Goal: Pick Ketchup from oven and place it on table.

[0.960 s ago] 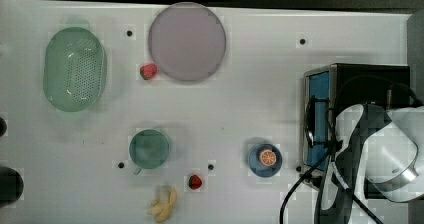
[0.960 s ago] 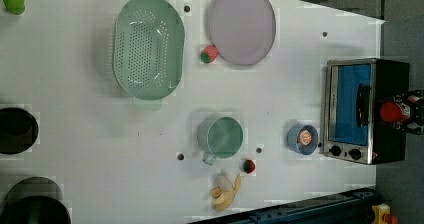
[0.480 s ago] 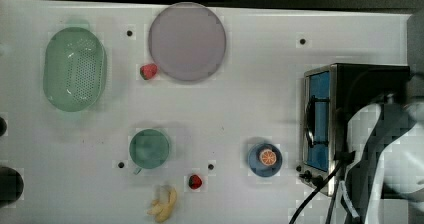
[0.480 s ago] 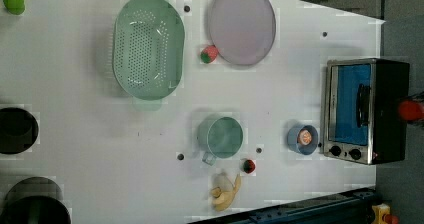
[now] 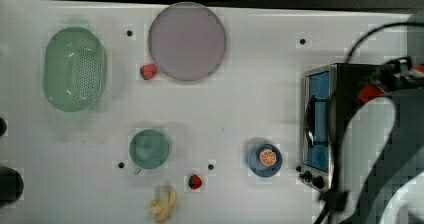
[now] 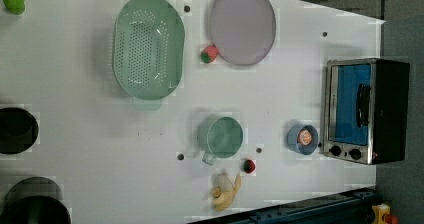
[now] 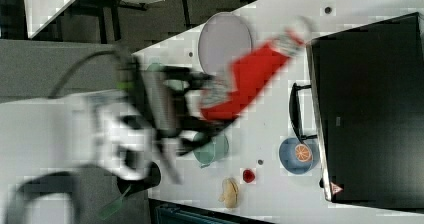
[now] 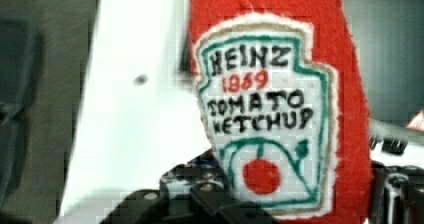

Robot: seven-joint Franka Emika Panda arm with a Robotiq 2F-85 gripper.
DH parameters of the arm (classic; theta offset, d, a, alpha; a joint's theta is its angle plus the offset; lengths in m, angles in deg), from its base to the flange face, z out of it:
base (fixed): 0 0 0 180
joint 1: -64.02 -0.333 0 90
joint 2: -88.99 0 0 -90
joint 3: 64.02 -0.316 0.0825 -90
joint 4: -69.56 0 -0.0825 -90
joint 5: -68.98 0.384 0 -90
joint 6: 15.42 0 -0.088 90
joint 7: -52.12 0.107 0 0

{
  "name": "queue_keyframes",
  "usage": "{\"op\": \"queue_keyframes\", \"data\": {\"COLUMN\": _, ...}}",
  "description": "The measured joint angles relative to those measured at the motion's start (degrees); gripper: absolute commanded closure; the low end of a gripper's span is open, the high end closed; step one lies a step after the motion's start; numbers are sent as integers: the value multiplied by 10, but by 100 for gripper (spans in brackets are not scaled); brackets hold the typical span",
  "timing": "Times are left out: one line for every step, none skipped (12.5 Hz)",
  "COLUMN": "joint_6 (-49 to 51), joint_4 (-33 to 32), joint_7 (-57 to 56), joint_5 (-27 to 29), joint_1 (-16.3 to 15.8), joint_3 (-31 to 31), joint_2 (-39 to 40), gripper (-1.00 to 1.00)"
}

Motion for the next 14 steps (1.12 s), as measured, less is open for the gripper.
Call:
{"op": "queue_keyframes", "data": {"joint_6": 40, "joint_4": 26, "joint_7": 0, "joint_5": -5, "joint_1": -5, "joint_3": -26, "joint_2": -6, "gripper": -29}}
{"op": "queue_keyframes", "data": {"joint_6": 55, "joint_4": 48, "joint_7": 0, "joint_5": -7, "joint_1": -14, "joint_3": -47, "joint_2": -6, "gripper": -29}}
{"op": "queue_keyframes", "data": {"joint_6": 51, "joint_4": 53, "joint_7": 0, "joint_5": -8, "joint_1": -18, "joint_3": -80, "joint_2": -10, "gripper": -29}}
{"op": "queue_keyframes", "data": {"joint_6": 49, "joint_4": 45, "joint_7": -1, "joint_5": -6, "joint_1": -24, "joint_3": -115, "joint_2": -13, "gripper": -29}}
{"op": "queue_keyframes", "data": {"joint_6": 52, "joint_4": 33, "joint_7": -1, "joint_5": 1, "joint_1": -36, "joint_3": -145, "joint_2": -13, "gripper": -29}}
{"op": "queue_keyframes", "data": {"joint_6": 54, "joint_4": 22, "joint_7": -1, "joint_5": 12, "joint_1": -50, "joint_3": -171, "joint_2": -7, "gripper": -29}}
{"op": "queue_keyframes", "data": {"joint_6": 53, "joint_4": 7, "joint_7": -1, "joint_5": 16, "joint_1": -69, "joint_3": -191, "joint_2": 2, "gripper": -29}}
{"op": "queue_keyframes", "data": {"joint_6": 50, "joint_4": -19, "joint_7": -2, "joint_5": 17, "joint_1": -84, "joint_3": -208, "joint_2": 11, "gripper": -29}}
{"op": "queue_keyframes", "data": {"joint_6": 37, "joint_4": -56, "joint_7": -2, "joint_5": 19, "joint_1": -94, "joint_3": -223, "joint_2": 15, "gripper": -29}}
{"op": "queue_keyframes", "data": {"joint_6": 15, "joint_4": -100, "joint_7": -2, "joint_5": 13, "joint_1": -99, "joint_3": -234, "joint_2": 16, "gripper": -29}}
{"op": "queue_keyframes", "data": {"joint_6": -13, "joint_4": -139, "joint_7": -2, "joint_5": 8, "joint_1": -99, "joint_3": -243, "joint_2": 19, "gripper": -29}}
{"op": "queue_keyframes", "data": {"joint_6": -57, "joint_4": -179, "joint_7": -2, "joint_5": 12, "joint_1": -100, "joint_3": -243, "joint_2": 20, "gripper": -29}}
{"op": "queue_keyframes", "data": {"joint_6": -85, "joint_4": -213, "joint_7": -1, "joint_5": 10, "joint_1": -106, "joint_3": -233, "joint_2": 23, "gripper": -29}}
{"op": "queue_keyframes", "data": {"joint_6": -111, "joint_4": -242, "joint_7": -2, "joint_5": 0, "joint_1": -109, "joint_3": -218, "joint_2": 29, "gripper": -29}}
